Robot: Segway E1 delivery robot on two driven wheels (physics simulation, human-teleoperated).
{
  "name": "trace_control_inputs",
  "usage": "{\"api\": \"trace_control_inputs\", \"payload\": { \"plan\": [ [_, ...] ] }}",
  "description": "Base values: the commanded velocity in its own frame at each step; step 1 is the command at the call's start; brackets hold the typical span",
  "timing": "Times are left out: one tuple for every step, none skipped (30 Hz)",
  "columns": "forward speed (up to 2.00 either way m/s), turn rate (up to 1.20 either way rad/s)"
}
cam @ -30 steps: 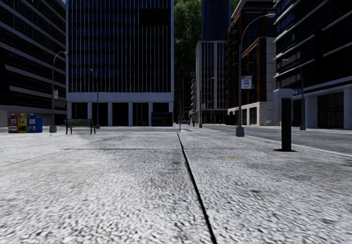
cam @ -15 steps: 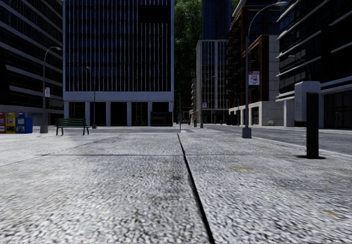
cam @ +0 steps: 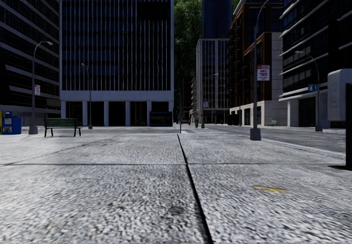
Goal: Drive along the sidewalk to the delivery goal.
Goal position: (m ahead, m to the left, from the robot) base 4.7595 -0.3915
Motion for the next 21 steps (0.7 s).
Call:
{"api": "trace_control_inputs", "payload": {
  "plan": [
    [2.00,0.00],
    [2.00,0.00],
    [2.00,0.00],
    [2.00,0.00],
    [2.00,0.00],
    [2.00,0.00],
    [2.00,0.00],
    [2.00,0.00],
    [2.00,0.00],
    [2.00,0.00],
    [2.00,0.00],
    [2.00,0.00],
    [2.00,0.00],
    [2.00,0.00],
    [2.00,0.00],
    [2.00,0.00],
    [2.00,0.00],
    [2.00,0.00],
    [2.00,0.00],
    [2.00,0.00],
    [2.00,0.08]
  ]
}}
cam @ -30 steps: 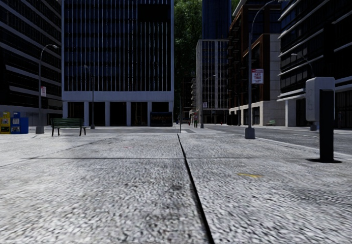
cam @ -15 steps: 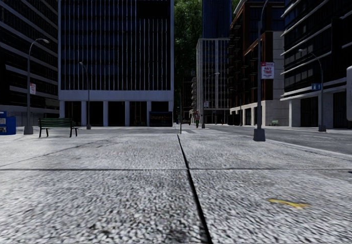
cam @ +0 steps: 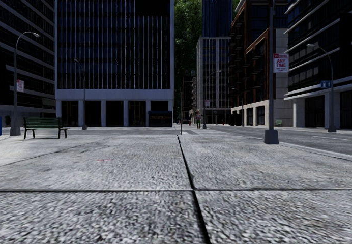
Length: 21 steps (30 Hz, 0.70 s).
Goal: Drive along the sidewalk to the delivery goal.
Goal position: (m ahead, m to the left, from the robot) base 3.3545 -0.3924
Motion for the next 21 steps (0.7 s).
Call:
{"api": "trace_control_inputs", "payload": {
  "plan": [
    [2.00,0.26],
    [2.00,0.26],
    [2.00,0.34],
    [2.00,0.36],
    [2.00,0.20],
    [2.00,0.20],
    [2.00,0.00],
    [2.00,0.00],
    [2.00,0.00],
    [2.00,0.00],
    [2.00,0.00],
    [2.00,0.00],
    [2.00,0.00],
    [2.00,0.00],
    [2.00,0.00],
    [2.00,0.00],
    [2.00,0.00],
    [2.00,0.00],
    [2.00,0.00],
    [2.00,0.00],
    [2.00,0.00]
  ]
}}
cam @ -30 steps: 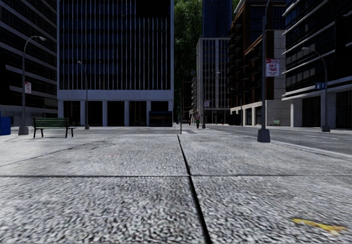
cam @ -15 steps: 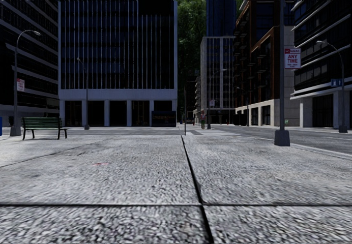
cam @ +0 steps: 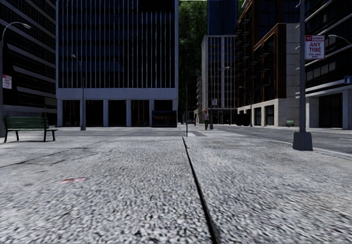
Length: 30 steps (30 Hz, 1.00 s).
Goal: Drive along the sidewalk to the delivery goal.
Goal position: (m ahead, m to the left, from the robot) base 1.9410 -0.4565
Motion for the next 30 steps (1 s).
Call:
{"api": "trace_control_inputs", "payload": {
  "plan": [
    [2.00,0.00],
    [2.00,0.00],
    [2.00,0.00],
    [2.00,0.00],
    [2.00,0.00],
    [2.00,0.00],
    [2.00,0.00],
    [2.00,0.00],
    [2.00,0.00],
    [2.00,0.00],
    [2.00,0.00],
    [2.00,0.00],
    [2.00,0.00],
    [2.00,0.00],
    [2.00,0.00],
    [2.00,0.00],
    [2.00,0.00],
    [2.00,0.00],
    [2.00,0.00],
    [2.00,0.00],
    [2.00,0.00],
    [2.00,0.00],
    [2.00,0.00],
    [2.00,0.00],
    [2.00,0.00],
    [2.00,0.00],
    [2.00,0.00],
    [2.00,0.00],
    [2.00,0.00],
    [2.00,0.00]
  ]
}}
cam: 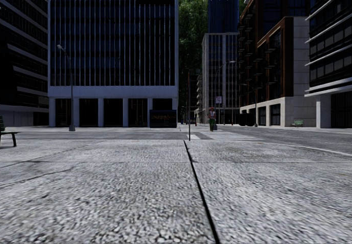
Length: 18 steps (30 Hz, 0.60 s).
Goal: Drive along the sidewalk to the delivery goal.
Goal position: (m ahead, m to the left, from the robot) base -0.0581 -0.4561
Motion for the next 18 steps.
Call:
{"api": "trace_control_inputs", "payload": {
  "plan": [
    [2.00,0.00],
    [2.00,0.00],
    [2.00,0.00],
    [2.00,0.00],
    [-0.02,0.00],
    [-0.02,0.00],
    [0.00,0.00],
    [0.00,0.00],
    [0.00,0.00],
    [0.00,0.00],
    [0.00,0.00],
    [0.00,0.00],
    [0.00,0.00],
    [0.00,0.00],
    [0.00,0.00],
    [0.00,0.00],
    [0.00,0.00],
    [0.00,0.00]
  ]
}}
